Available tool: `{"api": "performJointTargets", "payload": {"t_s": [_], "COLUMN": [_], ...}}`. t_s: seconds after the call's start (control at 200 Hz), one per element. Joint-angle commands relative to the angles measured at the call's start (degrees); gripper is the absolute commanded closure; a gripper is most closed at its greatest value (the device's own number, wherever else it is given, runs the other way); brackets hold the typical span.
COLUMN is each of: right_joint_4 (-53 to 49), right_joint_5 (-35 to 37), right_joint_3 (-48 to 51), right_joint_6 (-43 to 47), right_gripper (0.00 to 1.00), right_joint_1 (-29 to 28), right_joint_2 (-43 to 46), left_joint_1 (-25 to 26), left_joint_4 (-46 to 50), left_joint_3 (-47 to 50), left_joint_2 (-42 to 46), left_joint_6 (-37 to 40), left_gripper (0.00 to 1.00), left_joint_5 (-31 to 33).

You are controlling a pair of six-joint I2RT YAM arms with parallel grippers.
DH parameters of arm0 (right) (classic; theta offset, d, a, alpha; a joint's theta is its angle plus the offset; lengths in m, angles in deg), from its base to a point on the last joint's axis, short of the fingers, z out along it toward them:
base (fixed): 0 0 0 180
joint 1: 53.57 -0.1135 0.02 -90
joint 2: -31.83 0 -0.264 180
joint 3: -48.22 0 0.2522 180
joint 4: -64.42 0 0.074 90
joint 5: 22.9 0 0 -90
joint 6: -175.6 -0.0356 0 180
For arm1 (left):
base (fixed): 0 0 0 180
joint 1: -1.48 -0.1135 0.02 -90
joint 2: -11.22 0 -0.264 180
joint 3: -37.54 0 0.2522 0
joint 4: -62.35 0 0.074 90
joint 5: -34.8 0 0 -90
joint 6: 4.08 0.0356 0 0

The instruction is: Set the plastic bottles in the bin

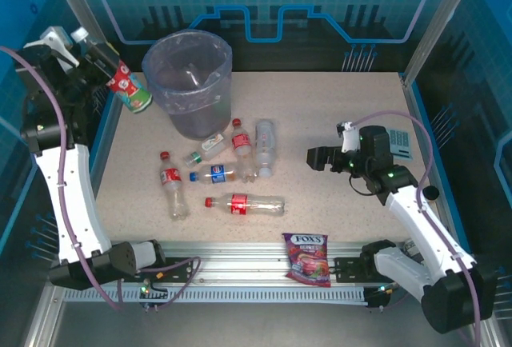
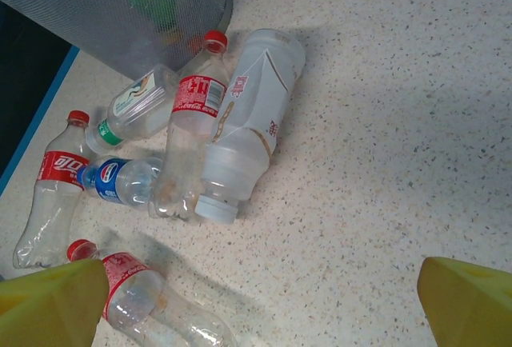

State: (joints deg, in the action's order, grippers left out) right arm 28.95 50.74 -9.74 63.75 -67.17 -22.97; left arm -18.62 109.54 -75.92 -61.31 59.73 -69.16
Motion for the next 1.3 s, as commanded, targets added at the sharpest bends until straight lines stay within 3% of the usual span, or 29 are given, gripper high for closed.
{"api": "performJointTargets", "payload": {"t_s": [0.0, 0.18, 0.375, 0.675, 1.296], "right_joint_4": [-4.2, -6.9, -8.4, -9.8, -10.7], "right_joint_5": [2.9, 5.7, 6.3, 7.5, 8.5], "right_joint_3": [0.4, -0.5, -1.1, -1.6, -0.8], "right_joint_6": [-1.3, -0.9, -0.8, -0.5, 0.6], "right_gripper": [0.0, 0.0, 0.0, 0.0, 0.0], "right_joint_1": [-1.6, -3.9, -4.5, -4.9, -5.1], "right_joint_2": [1.9, 3.3, 3.8, 4.9, 6.2], "left_joint_1": [2.2, 5.9, 11.1, 18.1, 21.7], "left_joint_4": [-12.9, -22.4, -27.2, -10.3, -9.2], "left_joint_3": [0.7, 0.7, -1.6, -16.4, -10.3], "left_joint_2": [-3.0, -9.1, -15.8, -31.0, -41.6], "left_joint_6": [-3.3, -2.3, 4.1, 15.6, 15.3], "left_gripper": [1.0, 1.0, 1.0, 1.0, 1.0], "left_joint_5": [0.8, 5.6, 11.7, 15.3, 11.4]}}
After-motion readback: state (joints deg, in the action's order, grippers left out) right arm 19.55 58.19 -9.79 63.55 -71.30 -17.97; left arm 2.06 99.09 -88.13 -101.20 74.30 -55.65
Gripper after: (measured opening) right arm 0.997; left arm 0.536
